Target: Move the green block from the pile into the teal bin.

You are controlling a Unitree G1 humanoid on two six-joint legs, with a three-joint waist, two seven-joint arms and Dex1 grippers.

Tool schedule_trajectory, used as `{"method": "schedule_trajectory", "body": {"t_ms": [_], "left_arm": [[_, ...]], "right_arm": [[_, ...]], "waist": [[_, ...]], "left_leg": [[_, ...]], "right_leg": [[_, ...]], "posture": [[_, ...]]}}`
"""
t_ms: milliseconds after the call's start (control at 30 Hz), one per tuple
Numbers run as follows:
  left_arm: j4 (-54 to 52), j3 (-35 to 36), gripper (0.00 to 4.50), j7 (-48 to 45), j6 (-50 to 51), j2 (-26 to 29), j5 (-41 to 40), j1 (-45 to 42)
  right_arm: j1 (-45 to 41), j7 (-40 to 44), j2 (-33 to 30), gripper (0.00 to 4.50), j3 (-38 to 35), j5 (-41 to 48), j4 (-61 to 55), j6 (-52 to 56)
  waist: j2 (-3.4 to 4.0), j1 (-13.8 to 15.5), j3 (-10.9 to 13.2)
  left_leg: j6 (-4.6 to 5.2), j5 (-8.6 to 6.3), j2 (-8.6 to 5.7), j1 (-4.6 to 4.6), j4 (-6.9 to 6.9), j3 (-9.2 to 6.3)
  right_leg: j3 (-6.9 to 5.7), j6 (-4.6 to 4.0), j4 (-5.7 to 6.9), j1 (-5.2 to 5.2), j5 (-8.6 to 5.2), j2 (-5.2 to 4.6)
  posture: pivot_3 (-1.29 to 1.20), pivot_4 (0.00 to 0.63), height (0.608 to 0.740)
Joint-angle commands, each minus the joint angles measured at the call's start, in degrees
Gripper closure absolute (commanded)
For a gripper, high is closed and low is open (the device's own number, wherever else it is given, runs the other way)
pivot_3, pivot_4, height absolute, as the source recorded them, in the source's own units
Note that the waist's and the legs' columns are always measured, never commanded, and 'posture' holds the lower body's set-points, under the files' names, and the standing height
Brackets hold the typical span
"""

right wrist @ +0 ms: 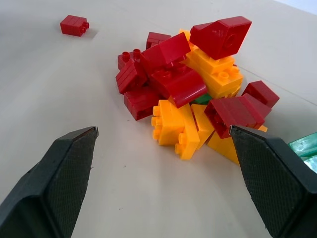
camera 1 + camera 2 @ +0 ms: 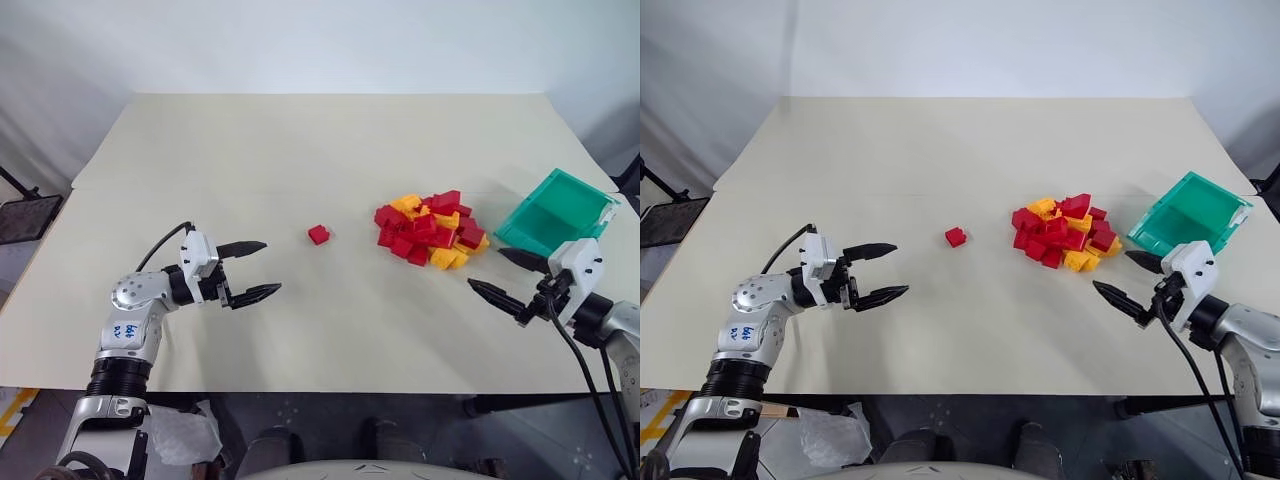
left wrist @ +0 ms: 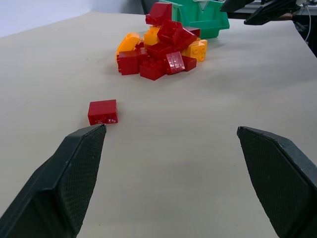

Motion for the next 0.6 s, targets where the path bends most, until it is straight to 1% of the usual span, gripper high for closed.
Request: {"method": "schedule_trajectory", "body": {"t_ms": [33,233,433,600], "left_arm": [[0.1,0.9,0.00,-0.2,0.2,-0.1,-0.9,-1.7],[-0.7,0.6,0.00,3.9,2.7,-0.2,0.6,-2.2],[-1.4,0.6,0.00,3.9,2.4,-0.2,0.4,-2.3],[-1.2,0.7,0.00,3.0,2.3,-0.3,-0.2,-2.9]], "right_arm": [[0.2,-0.4,-0.2,0.06,-1.9,0.4,-1.6,-1.0],[0.6,-1.5,-0.2,0.06,-2.0,0.2,-1.8,-0.4],[0.9,-4.1,-0.2,0.06,-1.8,0.4,-3.5,1.9],[1.4,-8.8,-1.3,0.06,-0.9,-4.0,-6.7,3.6]], "waist": [[-0.01,0.0,0.0],[-0.01,0.0,0.0],[-0.01,0.0,0.0],[-0.01,0.0,0.0]], "left_leg": [[0.00,0.00,0.00,0.00,0.00,0.00],[0.00,0.00,0.00,0.00,-0.01,0.00],[0.00,0.00,0.01,0.00,-0.01,0.00],[-0.01,0.00,0.01,0.00,-0.01,0.00]], "right_leg": [[0.00,0.00,0.00,0.00,0.00,0.00],[0.00,0.00,0.00,0.00,0.00,0.00],[0.01,0.00,0.00,0.00,0.00,0.02],[0.01,0.00,-0.01,0.00,0.00,0.02]], "posture": [[0.00,0.150,0.740],[0.00,0.150,0.740],[0.00,0.150,0.740],[0.00,0.150,0.740]]}}
